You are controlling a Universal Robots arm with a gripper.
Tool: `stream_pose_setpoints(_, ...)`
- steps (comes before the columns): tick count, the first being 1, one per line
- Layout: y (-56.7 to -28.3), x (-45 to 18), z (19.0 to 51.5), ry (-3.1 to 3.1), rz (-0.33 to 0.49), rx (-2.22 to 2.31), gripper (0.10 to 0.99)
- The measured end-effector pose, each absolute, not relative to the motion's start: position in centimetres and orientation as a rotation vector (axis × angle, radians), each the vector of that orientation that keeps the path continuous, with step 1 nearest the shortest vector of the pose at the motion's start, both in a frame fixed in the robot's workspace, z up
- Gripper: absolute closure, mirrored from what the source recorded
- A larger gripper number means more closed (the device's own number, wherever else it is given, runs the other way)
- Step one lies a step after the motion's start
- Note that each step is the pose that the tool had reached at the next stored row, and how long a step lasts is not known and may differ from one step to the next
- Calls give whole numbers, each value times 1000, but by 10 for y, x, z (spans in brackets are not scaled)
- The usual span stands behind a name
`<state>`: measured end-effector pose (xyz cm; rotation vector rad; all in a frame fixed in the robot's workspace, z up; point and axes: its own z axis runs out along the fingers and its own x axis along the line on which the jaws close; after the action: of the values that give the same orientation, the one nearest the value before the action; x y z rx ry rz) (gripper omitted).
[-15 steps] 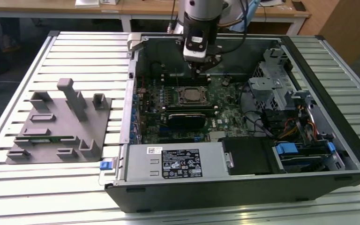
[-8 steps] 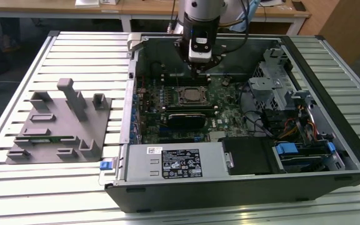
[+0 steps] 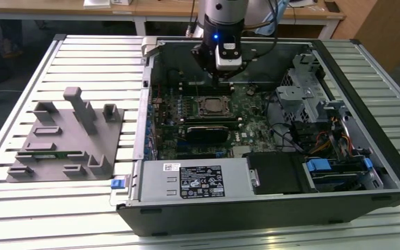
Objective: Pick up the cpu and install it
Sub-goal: 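Install the first cpu locking lever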
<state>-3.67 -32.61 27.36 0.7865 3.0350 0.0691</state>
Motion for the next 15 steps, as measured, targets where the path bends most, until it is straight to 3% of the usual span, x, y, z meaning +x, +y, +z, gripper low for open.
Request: stream_pose_setpoints(15, -326, -37, 272, 3120, 70, 368, 980)
